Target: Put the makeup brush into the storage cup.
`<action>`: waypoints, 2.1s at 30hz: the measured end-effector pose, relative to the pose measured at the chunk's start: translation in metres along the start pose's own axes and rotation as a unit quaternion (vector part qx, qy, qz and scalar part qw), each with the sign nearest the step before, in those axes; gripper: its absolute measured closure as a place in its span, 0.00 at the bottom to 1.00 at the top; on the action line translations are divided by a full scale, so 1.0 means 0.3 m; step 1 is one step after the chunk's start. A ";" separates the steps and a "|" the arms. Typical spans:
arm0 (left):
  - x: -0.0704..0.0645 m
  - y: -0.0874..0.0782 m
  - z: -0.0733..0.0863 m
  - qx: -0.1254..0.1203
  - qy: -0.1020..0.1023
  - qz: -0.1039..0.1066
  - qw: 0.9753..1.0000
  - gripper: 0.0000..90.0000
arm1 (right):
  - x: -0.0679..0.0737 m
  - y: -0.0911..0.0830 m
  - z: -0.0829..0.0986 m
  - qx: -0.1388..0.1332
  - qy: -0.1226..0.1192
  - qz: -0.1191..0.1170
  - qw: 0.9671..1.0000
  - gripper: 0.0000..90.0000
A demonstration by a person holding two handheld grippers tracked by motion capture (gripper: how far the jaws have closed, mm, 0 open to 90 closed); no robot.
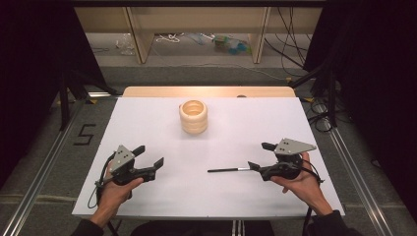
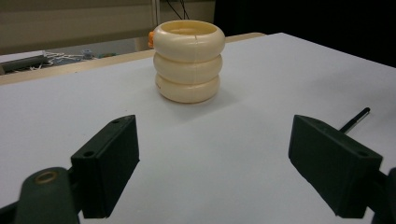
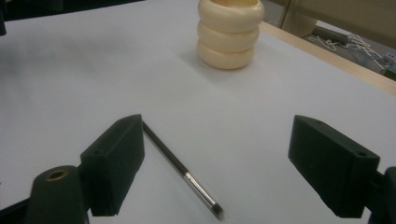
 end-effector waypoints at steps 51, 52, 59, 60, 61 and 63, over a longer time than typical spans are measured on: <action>-0.014 0.027 -0.003 0.008 0.014 0.015 1.000 0.18 | 0.051 0.326 -0.135 0.314 -0.144 -0.061 0.936 0.35; -0.015 0.026 -0.003 0.006 0.007 0.015 1.000 0.18 | 0.053 0.330 -0.132 0.317 -0.145 -0.060 0.935 0.36; -0.010 0.024 0.000 0.009 0.013 0.014 1.000 0.18 | 0.053 0.374 -0.109 0.349 -0.161 -0.062 0.921 0.39; -0.010 0.024 0.000 0.009 0.013 0.014 1.000 0.18 | 0.053 0.374 -0.109 0.349 -0.161 -0.062 0.921 0.39; -0.010 0.022 0.000 0.009 0.012 0.012 1.000 0.18 | 0.053 0.382 -0.105 0.356 -0.160 -0.060 0.919 0.42; -0.009 0.022 -0.001 0.008 0.014 0.011 1.000 0.18 | 0.054 0.385 -0.104 0.357 -0.160 -0.059 0.918 0.42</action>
Point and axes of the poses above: each handheld gripper's, and its own axes: y roughly forward along the jaws, z roughly out of its underside, x roughly to its left, the point moved 1 cm from there along y, roughly forward along the jaws, and after that the axes turned 9 degrees about y, right-handed, at the moved point
